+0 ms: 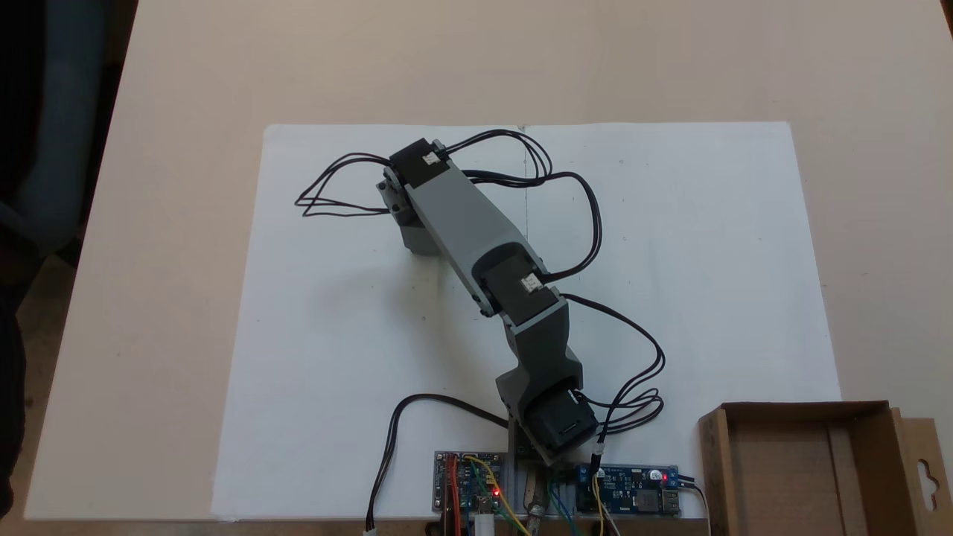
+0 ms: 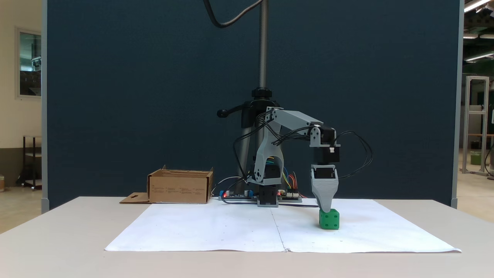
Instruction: Grasp a green dice and put it in the bin.
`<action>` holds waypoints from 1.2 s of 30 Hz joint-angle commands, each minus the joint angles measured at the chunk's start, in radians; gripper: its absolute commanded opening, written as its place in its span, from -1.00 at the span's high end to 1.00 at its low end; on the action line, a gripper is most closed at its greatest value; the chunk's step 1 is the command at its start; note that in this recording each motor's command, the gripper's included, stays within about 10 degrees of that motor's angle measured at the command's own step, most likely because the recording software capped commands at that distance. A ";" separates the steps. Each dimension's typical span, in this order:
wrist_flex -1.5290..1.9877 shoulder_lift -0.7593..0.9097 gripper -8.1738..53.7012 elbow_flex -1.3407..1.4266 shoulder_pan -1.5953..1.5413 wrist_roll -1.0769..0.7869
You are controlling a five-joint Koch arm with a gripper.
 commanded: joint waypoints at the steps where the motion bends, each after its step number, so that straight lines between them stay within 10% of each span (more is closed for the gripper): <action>1: -0.034 0.015 -0.61 -0.040 -0.018 0.095; 36: -0.071 -0.095 -0.48 -0.040 -0.038 0.094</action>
